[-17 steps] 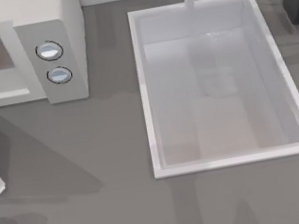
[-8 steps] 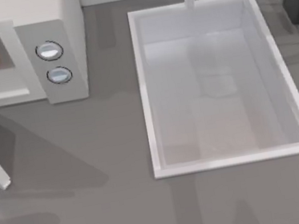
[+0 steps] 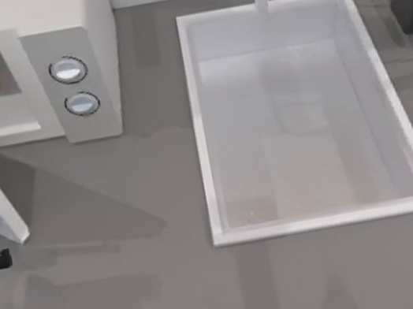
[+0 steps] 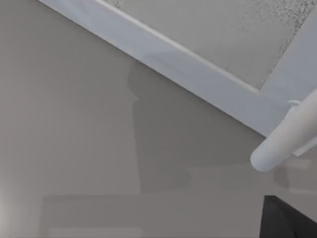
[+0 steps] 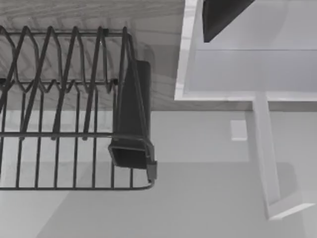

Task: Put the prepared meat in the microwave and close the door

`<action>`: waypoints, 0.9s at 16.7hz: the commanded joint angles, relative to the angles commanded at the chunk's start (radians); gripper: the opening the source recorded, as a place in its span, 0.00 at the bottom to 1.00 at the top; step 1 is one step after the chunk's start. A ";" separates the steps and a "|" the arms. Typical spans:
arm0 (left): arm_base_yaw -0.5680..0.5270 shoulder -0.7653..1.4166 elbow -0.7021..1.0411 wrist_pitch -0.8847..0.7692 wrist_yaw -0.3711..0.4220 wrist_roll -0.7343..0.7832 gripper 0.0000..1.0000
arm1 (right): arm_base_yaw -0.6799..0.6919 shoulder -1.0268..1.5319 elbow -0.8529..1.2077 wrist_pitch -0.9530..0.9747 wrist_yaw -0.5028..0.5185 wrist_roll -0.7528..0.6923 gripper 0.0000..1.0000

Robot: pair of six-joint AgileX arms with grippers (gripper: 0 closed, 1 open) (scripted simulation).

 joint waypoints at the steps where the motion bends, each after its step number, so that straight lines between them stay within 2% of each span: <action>1: -0.047 -0.018 -0.010 0.001 -0.034 -0.038 0.00 | 0.000 0.000 0.000 0.000 0.000 0.000 1.00; 4: -0.126 -0.057 -0.031 0.004 -0.101 -0.111 0.00 | 0.000 0.000 0.000 0.000 0.000 0.000 1.00; 10: -0.126 -0.040 -0.015 0.014 -0.103 -0.115 0.00 | 0.000 0.000 0.000 0.000 0.000 0.000 1.00; 15: -0.131 0.185 0.113 0.102 -0.105 -0.116 0.00 | 0.000 0.000 0.000 0.000 0.000 0.000 1.00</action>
